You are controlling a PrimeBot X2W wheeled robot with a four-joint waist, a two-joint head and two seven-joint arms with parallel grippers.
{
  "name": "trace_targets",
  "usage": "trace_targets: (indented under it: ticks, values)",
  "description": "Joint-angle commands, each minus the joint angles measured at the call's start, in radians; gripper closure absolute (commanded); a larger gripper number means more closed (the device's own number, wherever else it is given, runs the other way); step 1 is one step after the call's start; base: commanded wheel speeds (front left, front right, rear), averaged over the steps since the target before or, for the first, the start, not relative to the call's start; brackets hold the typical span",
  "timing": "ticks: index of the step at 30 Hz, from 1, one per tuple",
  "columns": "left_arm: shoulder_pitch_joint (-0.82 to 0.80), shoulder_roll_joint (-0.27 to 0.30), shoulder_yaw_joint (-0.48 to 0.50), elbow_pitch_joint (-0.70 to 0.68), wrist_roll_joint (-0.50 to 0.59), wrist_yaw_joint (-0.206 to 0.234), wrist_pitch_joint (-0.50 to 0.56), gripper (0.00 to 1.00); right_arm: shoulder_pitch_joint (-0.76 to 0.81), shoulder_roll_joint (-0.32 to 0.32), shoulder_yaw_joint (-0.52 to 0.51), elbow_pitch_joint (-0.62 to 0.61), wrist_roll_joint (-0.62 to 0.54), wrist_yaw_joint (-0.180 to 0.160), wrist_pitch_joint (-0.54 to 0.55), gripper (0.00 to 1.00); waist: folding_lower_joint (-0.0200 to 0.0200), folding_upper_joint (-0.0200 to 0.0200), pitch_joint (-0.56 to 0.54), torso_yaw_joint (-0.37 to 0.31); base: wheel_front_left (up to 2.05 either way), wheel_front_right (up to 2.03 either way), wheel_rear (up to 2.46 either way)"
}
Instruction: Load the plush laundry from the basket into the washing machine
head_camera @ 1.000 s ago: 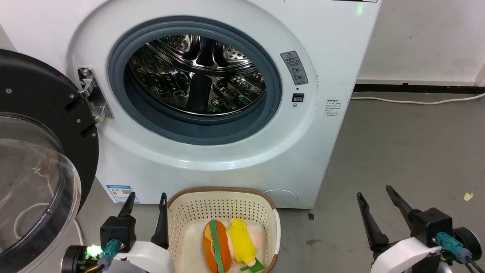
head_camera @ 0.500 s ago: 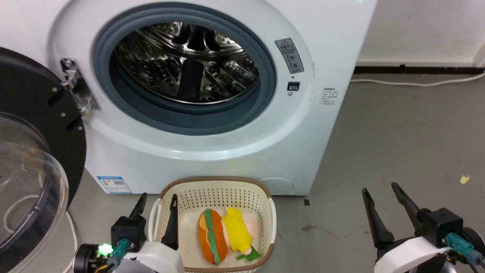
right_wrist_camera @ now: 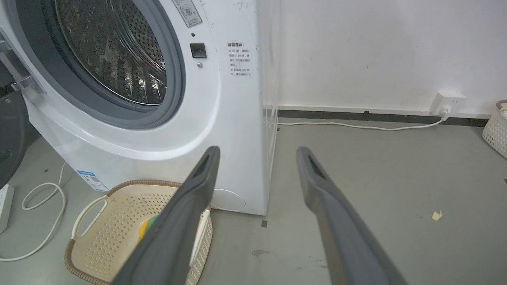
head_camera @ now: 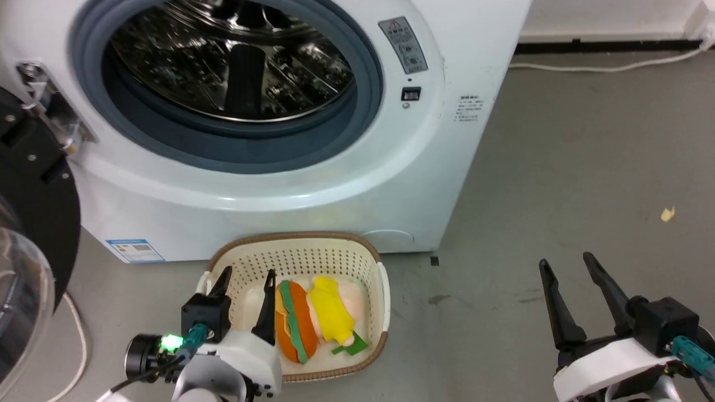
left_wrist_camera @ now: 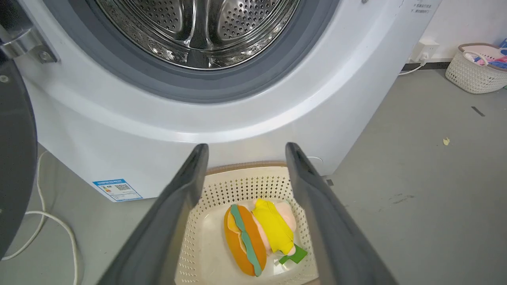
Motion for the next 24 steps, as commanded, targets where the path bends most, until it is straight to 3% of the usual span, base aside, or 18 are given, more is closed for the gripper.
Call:
trace_targets:
  ticks: [1, 24]
  values:
    - [-0.031, 0.008, -0.009, 0.026, -0.003, 0.0, 0.002, 0.0, -0.021, 0.0, -0.001, -0.01, 0.015, 0.0, -0.01, 0.0, -0.0001, -0.0001, 0.024, -0.015, 0.0, 0.0, 0.0]
    - [-0.244, 0.069, -0.03, 0.386, -0.073, 0.014, 0.059, 0.0, -0.075, 0.0, 0.048, -0.043, 0.12, 0.0, -0.058, 0.0, -0.0001, -0.0001, 0.225, -0.12, 0.0, 0.0, 0.0]
